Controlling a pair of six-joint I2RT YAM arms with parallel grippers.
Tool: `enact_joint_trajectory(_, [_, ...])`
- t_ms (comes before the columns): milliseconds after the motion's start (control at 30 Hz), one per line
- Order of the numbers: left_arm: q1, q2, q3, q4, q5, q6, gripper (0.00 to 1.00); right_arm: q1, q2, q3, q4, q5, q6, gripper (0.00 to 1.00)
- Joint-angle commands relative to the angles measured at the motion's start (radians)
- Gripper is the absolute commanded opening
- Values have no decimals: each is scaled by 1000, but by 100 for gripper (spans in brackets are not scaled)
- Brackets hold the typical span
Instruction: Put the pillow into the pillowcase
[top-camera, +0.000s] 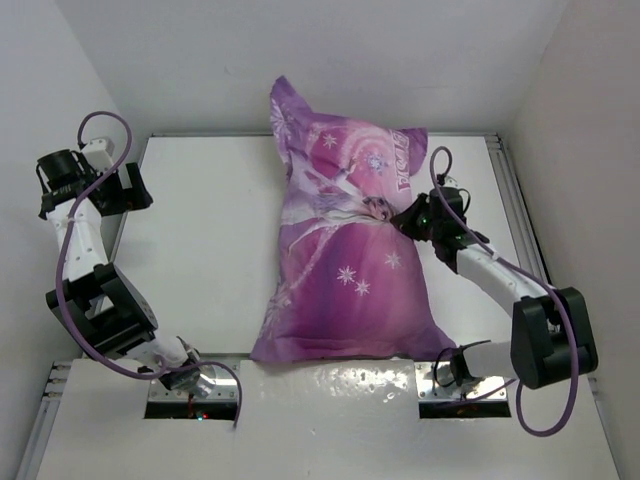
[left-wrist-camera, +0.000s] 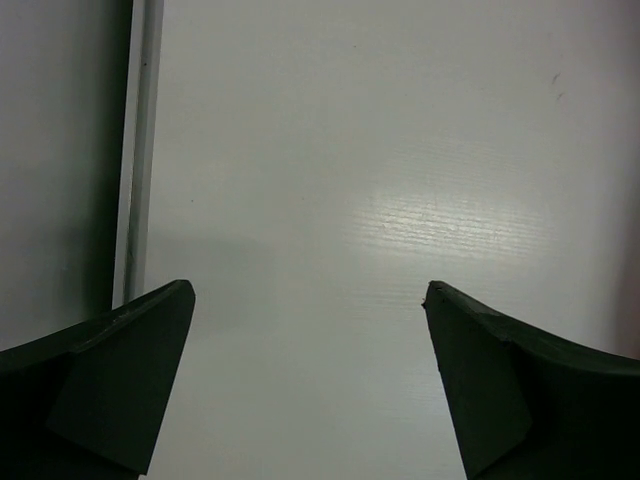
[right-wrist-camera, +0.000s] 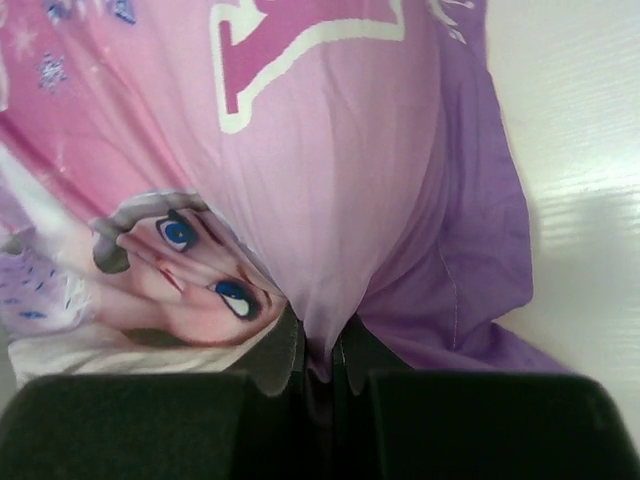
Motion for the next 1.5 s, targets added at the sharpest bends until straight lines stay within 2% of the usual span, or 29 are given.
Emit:
enact_joint_trajectory(0, [11,-43,-5,42,37,-14,100,-13,-31,32,56,51,-30,0])
enact_joint_trajectory(33, [11,-43,-5,41,40,-17,100,-19,-7,49,56,37,-47,1])
enact_joint_trajectory(67, [11,-45,-5,41,52,-23,100,-24,11,71,47,-30,-62,12])
enact_joint_trajectory(133, [10,-46,-3,35,62,-25,100,-33,59,175,0,-96,-114,24])
enact_joint_trajectory(200, [7,-51,-2,32,71,-20,100,-41,122,282,-104,-170,-160,60])
enact_joint_trajectory(267, [8,-56,-5,21,70,-5,100,-50,140,341,-186,-201,-223,81])
enact_joint_trajectory(300, [7,-57,-5,19,66,1,100,-53,134,349,-201,-193,-239,98])
enact_joint_trajectory(467, [8,-57,-8,9,63,15,100,-120,1,384,-316,-160,-331,99])
enact_joint_trajectory(567, [7,-60,-6,9,74,7,100,-206,-121,369,-381,-141,-339,99])
enact_joint_trajectory(633, [5,-65,-3,4,79,9,100,-298,-165,379,-488,-121,-351,99])
enact_joint_trajectory(700, [-4,-68,-3,-1,74,18,100,-364,-196,399,-630,-57,-389,99])
enact_joint_trajectory(800, [-16,-75,-11,-2,63,27,100,-424,-232,396,-754,81,-415,99])
enact_joint_trajectory(900, [-29,-82,-18,-5,62,33,100,-466,-301,338,-774,176,-418,99])
enact_joint_trajectory(1033, [-45,-89,-22,-14,59,35,100,-487,-380,272,-768,207,-431,99])
enact_joint_trajectory(1467, [-61,-118,-40,-22,57,44,100,-489,-453,267,-817,207,-452,99])
